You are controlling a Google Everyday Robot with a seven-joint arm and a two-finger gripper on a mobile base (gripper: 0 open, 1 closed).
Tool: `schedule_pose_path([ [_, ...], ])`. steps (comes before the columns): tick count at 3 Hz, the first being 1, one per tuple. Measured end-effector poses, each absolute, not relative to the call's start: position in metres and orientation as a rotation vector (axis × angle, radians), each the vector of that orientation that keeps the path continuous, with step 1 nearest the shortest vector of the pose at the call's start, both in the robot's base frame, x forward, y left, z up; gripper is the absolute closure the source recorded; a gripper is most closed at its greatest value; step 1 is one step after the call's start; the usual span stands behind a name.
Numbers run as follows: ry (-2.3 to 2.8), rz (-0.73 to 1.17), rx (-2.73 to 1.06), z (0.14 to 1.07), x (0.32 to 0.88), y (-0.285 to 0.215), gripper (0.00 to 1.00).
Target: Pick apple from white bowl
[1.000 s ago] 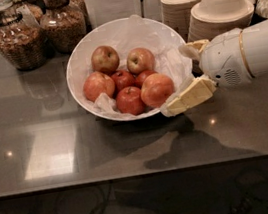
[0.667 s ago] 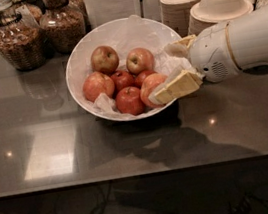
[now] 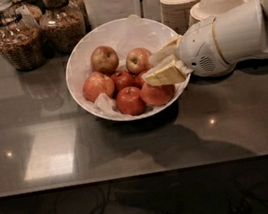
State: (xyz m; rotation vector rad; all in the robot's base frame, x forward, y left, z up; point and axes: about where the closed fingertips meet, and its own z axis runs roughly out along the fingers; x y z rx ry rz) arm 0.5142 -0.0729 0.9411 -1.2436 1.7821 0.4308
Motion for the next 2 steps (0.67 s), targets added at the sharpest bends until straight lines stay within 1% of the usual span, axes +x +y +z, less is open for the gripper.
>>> schedule_pose_path([
  [2,1.788,0.421,-1.223,0.951,0.485,-0.078,0.05],
])
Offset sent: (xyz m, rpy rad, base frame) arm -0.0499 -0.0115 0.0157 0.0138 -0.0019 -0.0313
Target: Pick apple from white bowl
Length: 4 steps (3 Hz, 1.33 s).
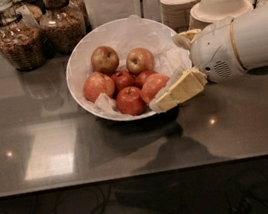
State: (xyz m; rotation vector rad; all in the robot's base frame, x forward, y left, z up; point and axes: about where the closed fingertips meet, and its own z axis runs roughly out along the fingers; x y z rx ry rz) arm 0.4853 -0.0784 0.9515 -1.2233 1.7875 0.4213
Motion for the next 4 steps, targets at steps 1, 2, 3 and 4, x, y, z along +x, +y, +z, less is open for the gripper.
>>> schedule_pose_path([
  [1,1.790,0.426,-1.207,0.952,0.471,-0.077,0.08],
  [2,1.796,0.439,-1.206,0.948,0.464,-0.071,0.32],
  [3,1.811,0.442,-1.199,0.942,0.460,-0.069,0.35],
  [4,1.827,0.429,-1.195,0.937,0.464,-0.070,0.35],
])
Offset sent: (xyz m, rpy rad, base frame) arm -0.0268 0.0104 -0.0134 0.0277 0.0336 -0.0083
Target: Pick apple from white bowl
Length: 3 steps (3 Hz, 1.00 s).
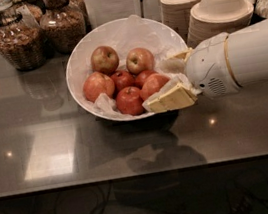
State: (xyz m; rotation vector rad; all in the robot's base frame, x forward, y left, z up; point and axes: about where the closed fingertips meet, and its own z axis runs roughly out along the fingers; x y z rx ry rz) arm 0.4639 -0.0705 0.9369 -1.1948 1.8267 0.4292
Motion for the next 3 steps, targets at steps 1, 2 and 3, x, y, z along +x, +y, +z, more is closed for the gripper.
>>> schedule_pose_path([
  [1,1.847,0.411,-1.188,0.932,0.473,-0.075,0.34],
  [2,1.870,0.401,-1.178,0.923,0.485,-0.078,0.33],
  [3,1.896,0.392,-1.167,0.913,0.495,-0.082,0.32],
])
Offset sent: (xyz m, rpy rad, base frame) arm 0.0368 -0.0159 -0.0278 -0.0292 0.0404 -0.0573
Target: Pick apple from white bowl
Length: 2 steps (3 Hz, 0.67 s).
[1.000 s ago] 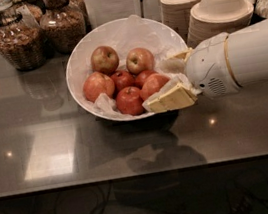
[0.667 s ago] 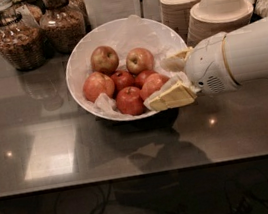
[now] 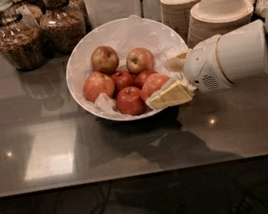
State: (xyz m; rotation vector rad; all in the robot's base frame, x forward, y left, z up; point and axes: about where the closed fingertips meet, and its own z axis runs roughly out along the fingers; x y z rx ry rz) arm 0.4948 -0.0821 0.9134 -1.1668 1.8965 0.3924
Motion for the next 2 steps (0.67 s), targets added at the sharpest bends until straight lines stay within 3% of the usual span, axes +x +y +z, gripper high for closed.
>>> schedule_pose_path([
  [2,1.933,0.385,-1.169,0.8958,0.5202,-0.0741,0.33],
])
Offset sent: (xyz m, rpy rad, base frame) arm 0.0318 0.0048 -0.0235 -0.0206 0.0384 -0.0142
